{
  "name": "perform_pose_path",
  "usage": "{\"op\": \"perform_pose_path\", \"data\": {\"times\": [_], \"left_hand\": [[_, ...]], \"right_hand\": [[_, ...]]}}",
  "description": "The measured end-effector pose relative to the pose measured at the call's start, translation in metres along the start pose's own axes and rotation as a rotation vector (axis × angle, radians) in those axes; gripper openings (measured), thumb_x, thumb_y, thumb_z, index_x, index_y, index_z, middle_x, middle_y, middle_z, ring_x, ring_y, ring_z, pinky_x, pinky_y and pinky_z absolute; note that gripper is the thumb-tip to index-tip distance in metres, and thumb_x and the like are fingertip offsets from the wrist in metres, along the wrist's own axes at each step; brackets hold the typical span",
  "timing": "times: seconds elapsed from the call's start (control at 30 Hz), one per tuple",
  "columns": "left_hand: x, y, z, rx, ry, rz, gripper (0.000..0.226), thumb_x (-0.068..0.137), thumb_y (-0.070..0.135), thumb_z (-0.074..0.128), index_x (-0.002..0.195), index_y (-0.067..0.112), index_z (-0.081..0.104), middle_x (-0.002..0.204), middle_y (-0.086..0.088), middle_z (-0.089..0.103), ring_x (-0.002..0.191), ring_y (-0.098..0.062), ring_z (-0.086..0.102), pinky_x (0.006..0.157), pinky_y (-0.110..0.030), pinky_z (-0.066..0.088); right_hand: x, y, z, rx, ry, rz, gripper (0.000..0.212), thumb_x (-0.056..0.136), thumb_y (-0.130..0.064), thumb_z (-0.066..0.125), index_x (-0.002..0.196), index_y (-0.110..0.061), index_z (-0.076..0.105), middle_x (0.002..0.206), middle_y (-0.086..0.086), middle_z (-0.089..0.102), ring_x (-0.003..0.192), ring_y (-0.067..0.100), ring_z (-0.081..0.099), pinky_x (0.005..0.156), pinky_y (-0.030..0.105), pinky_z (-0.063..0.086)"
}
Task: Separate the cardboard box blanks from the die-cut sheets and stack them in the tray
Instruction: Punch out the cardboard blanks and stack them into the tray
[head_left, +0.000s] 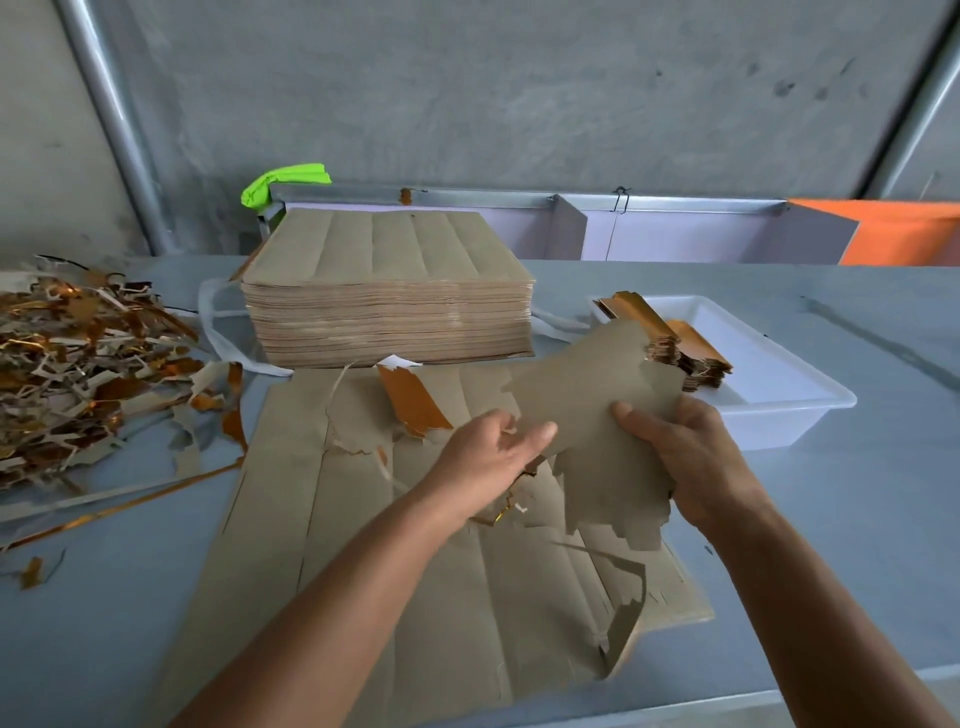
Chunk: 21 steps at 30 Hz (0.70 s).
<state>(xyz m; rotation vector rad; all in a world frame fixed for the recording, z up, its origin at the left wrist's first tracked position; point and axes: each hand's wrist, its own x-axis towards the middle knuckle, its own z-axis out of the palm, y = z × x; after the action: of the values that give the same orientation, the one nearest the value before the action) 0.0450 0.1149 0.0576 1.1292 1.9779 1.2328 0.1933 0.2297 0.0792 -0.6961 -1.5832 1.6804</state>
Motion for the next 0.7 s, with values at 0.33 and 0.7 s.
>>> {"op": "perform_pose_path", "data": {"times": [0.33,0.7], "left_hand": [[-0.004,0.0,0.033,-0.27,0.046,-0.026,0.023,0.099,0.031,0.045,0.084,0.013,0.046,0.072,-0.005,0.05,0.046,-0.009,0.053,0.043,-0.023,0.044],[-0.019,-0.048,0.009,0.612,0.026,0.152,0.032,0.085,0.045,0.063,0.107,0.022,0.064,0.102,0.006,0.064,0.087,-0.01,0.059,0.068,-0.02,0.044]], "right_hand": [[0.007,0.018,0.035,0.186,0.239,0.076,0.021,0.077,-0.003,0.073,0.094,-0.01,0.063,0.075,0.003,0.073,0.068,0.019,0.071,0.05,0.028,0.054],[0.008,0.006,-0.008,0.102,0.45,0.001,0.02,0.083,-0.001,0.066,0.1,-0.01,0.06,0.074,-0.005,0.068,0.055,0.005,0.066,0.041,0.018,0.048]]}}
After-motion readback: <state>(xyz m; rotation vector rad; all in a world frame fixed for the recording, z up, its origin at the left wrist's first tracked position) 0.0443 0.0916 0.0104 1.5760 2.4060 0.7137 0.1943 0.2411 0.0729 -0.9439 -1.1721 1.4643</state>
